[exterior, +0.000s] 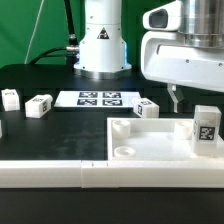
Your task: Assemble one leg
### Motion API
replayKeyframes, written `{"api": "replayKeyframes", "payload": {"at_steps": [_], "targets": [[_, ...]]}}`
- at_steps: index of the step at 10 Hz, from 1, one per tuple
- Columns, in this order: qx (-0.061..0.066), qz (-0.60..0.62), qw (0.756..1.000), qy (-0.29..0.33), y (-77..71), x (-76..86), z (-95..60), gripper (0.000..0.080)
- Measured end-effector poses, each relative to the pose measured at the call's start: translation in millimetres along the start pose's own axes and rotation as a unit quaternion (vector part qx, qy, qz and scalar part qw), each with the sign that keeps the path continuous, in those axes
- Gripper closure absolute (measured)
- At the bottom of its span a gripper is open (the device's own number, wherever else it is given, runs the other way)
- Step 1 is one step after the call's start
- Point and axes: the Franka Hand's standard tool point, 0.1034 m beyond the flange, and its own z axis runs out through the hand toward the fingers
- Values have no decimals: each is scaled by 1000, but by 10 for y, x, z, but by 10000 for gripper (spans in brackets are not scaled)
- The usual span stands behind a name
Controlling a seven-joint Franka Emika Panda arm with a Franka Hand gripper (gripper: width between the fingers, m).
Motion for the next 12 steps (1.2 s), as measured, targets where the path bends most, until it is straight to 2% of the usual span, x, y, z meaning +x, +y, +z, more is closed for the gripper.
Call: {"api": "replayKeyframes", "payload": {"at_steps": [3, 4, 5, 6, 7, 8, 9, 10, 12], "targets": [[-22, -140, 990, 9, -24, -11, 5, 151], [-21, -180, 983, 13, -29, 6, 1, 151], [-10, -186, 982, 19, 7, 77, -6, 151], [-12, -198, 980, 21, 28, 98, -3, 151], [-12, -198, 980, 21, 22, 90, 0, 247], [-12, -198, 980, 21, 25, 93, 0, 382], [-11, -195, 980, 21, 18, 89, -1, 382], [-11, -184, 983, 21, 19, 88, 3, 509], [-9, -158, 987, 21, 22, 92, 12, 509]]}}
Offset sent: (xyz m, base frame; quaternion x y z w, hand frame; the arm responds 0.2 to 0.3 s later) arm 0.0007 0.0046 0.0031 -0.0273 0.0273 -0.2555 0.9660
